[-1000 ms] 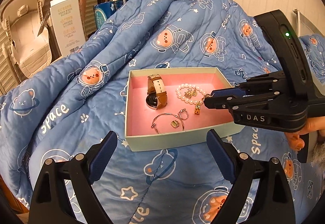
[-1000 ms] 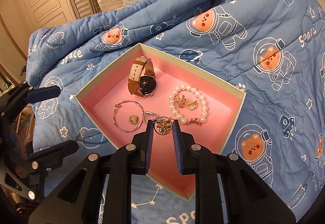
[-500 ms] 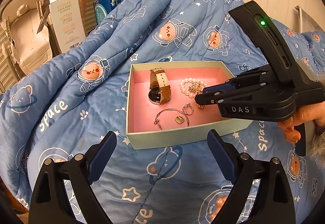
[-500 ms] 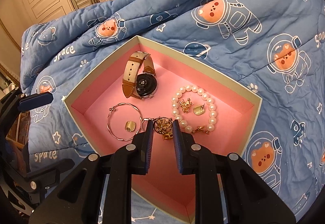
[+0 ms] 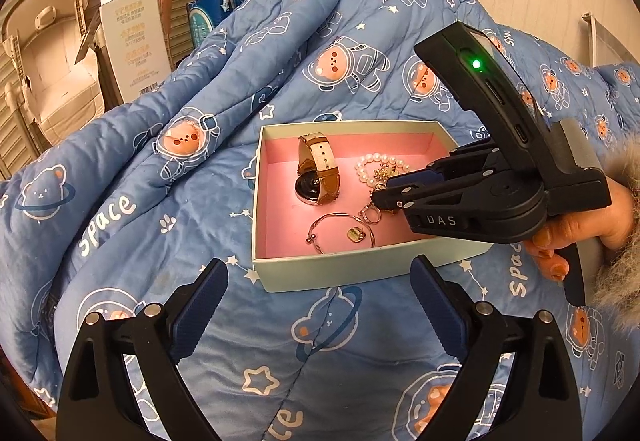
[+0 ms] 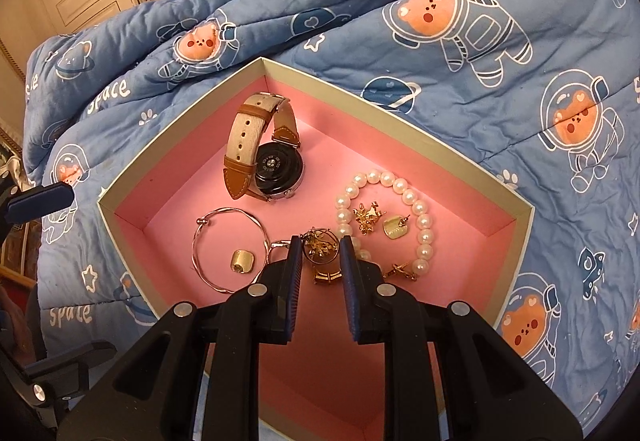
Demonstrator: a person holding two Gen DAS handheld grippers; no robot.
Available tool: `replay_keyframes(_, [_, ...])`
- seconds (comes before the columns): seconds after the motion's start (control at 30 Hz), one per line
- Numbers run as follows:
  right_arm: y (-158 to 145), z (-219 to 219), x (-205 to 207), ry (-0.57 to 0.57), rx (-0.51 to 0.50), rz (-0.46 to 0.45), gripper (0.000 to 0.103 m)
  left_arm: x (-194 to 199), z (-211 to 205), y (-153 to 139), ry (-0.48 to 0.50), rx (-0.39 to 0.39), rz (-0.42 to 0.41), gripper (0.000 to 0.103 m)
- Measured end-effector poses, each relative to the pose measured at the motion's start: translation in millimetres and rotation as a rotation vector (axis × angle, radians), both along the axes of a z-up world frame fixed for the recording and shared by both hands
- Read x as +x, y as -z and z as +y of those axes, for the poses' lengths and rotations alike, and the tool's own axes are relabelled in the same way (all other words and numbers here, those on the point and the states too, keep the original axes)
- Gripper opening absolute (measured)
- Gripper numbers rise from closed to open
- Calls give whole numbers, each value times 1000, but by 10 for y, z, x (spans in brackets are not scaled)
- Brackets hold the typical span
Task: Organize jewelry
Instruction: 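Lower the gold pendant into the box beside the pearl bracelet with the right tool, then open the right tool to release the pendant in the box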
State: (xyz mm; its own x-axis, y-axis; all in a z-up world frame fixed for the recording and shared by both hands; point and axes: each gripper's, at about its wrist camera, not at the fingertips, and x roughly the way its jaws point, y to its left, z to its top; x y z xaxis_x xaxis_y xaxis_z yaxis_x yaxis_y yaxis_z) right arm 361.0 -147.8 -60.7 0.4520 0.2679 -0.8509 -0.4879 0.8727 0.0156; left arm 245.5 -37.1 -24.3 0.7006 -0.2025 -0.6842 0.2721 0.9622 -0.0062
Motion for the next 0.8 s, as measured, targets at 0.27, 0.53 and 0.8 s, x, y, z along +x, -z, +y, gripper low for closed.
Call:
replay_keyframes(0.27, [-69,-30,-77,8,16,-32,45,-12,-14,2,0,3,1,91])
replay_keyframes(0.53, [-168,-143,-233,22,48,-64,53,-19,-13,14,-3,3,2,91])
replay_keyframes(0.8, [-294,-238,-406,68,94,-116,62,-61,-4,22,-9,-1,-4,92])
